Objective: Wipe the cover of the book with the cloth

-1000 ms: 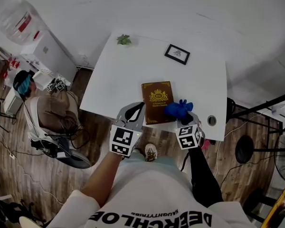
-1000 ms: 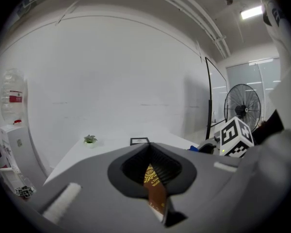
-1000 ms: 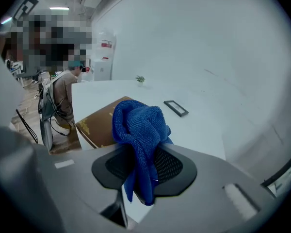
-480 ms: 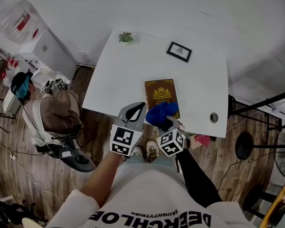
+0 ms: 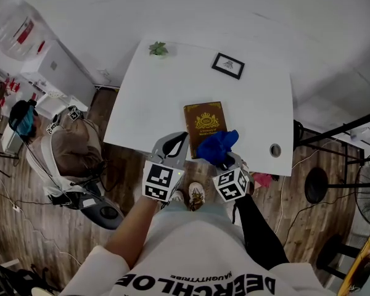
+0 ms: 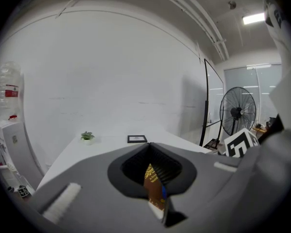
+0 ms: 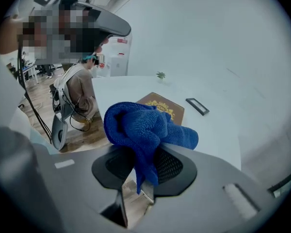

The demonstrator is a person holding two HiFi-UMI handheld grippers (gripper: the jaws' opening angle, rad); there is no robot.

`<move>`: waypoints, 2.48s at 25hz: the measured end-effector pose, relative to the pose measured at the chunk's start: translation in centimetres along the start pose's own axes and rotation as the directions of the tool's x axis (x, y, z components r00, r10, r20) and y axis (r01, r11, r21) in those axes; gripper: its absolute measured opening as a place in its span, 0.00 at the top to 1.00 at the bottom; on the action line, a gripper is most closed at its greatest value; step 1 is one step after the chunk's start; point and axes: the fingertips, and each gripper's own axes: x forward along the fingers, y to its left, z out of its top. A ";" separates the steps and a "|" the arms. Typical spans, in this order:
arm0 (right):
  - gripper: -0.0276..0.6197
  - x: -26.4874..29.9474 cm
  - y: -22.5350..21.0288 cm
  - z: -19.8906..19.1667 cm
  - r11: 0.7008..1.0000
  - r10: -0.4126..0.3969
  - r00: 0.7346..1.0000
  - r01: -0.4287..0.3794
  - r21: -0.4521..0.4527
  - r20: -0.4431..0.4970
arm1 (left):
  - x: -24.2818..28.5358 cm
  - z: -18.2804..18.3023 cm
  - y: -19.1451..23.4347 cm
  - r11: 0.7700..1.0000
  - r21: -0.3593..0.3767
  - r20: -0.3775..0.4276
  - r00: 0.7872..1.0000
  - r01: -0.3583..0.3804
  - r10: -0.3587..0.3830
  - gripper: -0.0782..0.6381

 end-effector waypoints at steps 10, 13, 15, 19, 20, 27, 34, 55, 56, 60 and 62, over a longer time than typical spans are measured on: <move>0.79 -1.2 -6.9 -6.6 0.982 -0.102 0.988 0.119 0.148 -0.112 | 1.7 0.6 -0.9 1.000 0.010 -0.006 1.000 0.004 -0.004 0.81; 0.79 -1.4 -8.0 -6.6 0.982 -0.097 0.992 0.109 0.155 -0.085 | 2.3 1.2 -1.0 1.000 0.014 0.005 1.000 -0.008 0.008 0.81; 0.79 -1.8 -8.6 -5.4 0.982 -0.099 0.995 0.103 0.156 -0.033 | 2.5 1.8 -1.0 1.000 0.017 0.012 1.000 -0.012 0.012 0.81; 0.79 -1.5 -10.5 -1.0 0.986 -0.111 0.988 0.096 0.134 0.105 | 3.2 2.7 -0.1 0.998 0.021 0.020 0.998 -0.052 0.051 0.81; 0.79 -1.1 -10.8 0.3 0.989 -0.104 0.985 0.088 0.122 0.134 | 3.4 2.9 0.2 0.998 0.020 0.023 0.997 -0.068 0.067 0.81; 0.79 2.9 -10.0 9.0 1.000 0.005 0.968 -0.008 0.011 0.251 | 3.7 3.3 2.4 0.984 0.012 0.030 0.983 -0.179 0.179 0.81; 0.79 7.3 -6.6 15.6 0.996 0.082 0.962 -0.074 -0.039 0.259 | 2.7 3.8 5.1 0.968 0.011 0.032 0.968 -0.251 0.250 0.81; 0.82 10.6 -8.0 10.4 1.000 0.005 0.998 -0.004 -0.017 0.068 | 5.2 1.5 7.5 0.983 -0.013 -0.013 0.983 -0.182 0.182 0.81; 0.82 10.4 -8.9 9.8 1.000 -0.016 0.998 0.015 0.003 0.061 | 5.4 1.5 7.3 0.985 -0.010 -0.012 0.985 -0.174 0.174 0.81; 0.82 9.8 -12.5 7.4 0.992 -0.094 0.996 0.092 0.088 0.012 | 5.7 1.6 6.6 0.989 0.000 -0.016 0.989 -0.150 0.150 0.81; 0.82 9.7 -13.7 6.1 0.986 -0.120 0.992 0.122 0.114 -0.022 | 5.7 1.4 6.5 0.989 0.003 -0.020 0.989 -0.145 0.145 0.81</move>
